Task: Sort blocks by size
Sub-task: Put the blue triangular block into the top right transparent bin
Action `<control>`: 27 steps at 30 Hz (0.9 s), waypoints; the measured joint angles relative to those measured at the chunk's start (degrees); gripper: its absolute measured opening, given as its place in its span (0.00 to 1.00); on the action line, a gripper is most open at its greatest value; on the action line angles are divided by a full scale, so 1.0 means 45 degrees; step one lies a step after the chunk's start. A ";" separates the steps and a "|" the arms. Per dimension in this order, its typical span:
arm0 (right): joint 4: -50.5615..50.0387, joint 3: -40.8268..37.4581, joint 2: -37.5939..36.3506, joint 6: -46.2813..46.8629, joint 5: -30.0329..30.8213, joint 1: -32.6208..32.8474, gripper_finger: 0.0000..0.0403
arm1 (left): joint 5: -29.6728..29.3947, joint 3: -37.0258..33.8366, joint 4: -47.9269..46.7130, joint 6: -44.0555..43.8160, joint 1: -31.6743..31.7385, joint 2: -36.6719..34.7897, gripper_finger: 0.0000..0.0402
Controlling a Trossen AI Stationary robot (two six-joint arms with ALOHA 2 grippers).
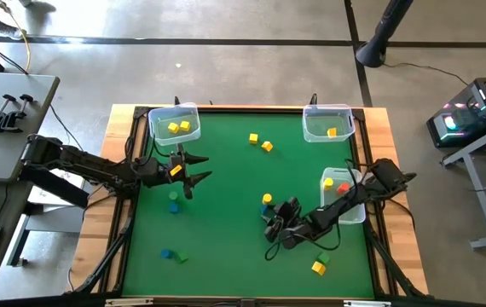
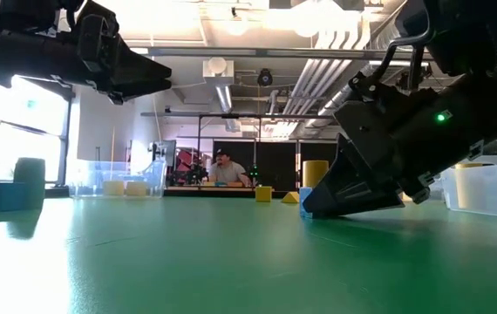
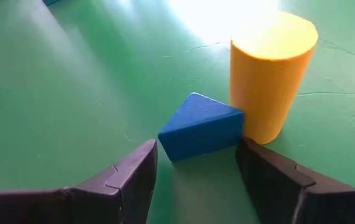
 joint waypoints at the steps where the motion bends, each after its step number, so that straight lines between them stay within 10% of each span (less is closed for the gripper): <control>1: -0.0014 -0.0005 -0.0031 -0.0021 -0.0049 -0.0008 0.55 | 0.0000 0.0000 -0.0005 0.0000 -0.0004 0.0000 0.54; 27: 0.0025 -0.0015 -0.0204 -0.2070 -0.0976 -0.0820 0.68 | 0.0000 0.0005 -0.0389 -0.0131 -0.0004 0.0000 0.54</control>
